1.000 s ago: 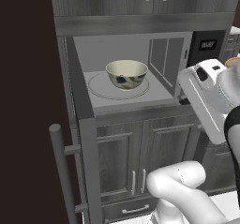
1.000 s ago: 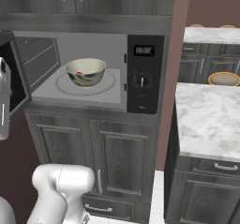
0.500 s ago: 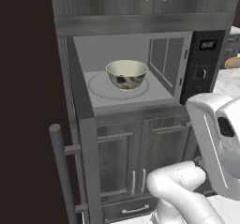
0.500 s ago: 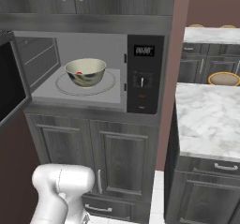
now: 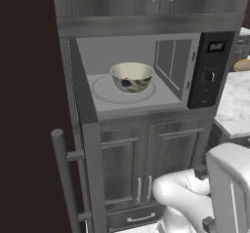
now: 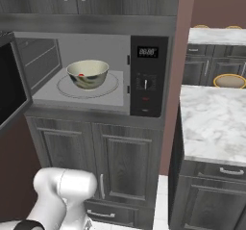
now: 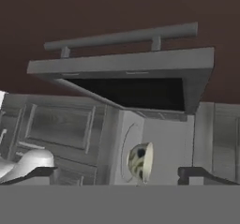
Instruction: Pick the tomato from the sink and place it in the bowl. Then pick the bowl and place it in the microwave. Then close the microwave door and press the start button.
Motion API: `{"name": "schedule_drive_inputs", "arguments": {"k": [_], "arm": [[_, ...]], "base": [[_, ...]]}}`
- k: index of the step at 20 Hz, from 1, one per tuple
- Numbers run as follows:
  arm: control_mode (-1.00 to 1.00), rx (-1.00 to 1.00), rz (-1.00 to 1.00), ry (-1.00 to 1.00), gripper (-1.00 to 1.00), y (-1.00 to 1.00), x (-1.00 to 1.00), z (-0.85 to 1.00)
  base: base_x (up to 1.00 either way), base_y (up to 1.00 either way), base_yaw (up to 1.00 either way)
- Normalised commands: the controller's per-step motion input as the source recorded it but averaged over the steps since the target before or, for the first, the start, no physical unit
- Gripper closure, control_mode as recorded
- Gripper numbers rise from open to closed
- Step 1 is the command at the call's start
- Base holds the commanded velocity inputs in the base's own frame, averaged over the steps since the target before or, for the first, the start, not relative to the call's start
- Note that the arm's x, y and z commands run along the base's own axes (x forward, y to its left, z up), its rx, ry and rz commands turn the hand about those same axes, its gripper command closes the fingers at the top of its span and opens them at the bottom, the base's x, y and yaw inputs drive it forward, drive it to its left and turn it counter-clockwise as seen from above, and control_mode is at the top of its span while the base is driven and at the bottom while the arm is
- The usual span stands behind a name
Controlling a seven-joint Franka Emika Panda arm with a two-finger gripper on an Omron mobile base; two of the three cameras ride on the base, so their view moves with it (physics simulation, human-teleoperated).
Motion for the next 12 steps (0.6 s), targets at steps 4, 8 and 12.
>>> {"name": "schedule_drive_inputs", "arguments": {"k": [4, 8, 12], "arm": [[-1.0, 0.09, -0.26, -0.05, -1.0, 0.4, -1.0, 0.0], [-1.0, 0.01, -0.3, 0.0, -1.0, 0.6, -0.56, -0.15], [-1.0, 0.0, -0.25, 0.0, -1.0, 0.8, 0.21, -0.65]], "base": [[0.0, 0.0, 0.0], [0.0, 0.0, 0.0], [0.0, 0.0, 0.0]]}}
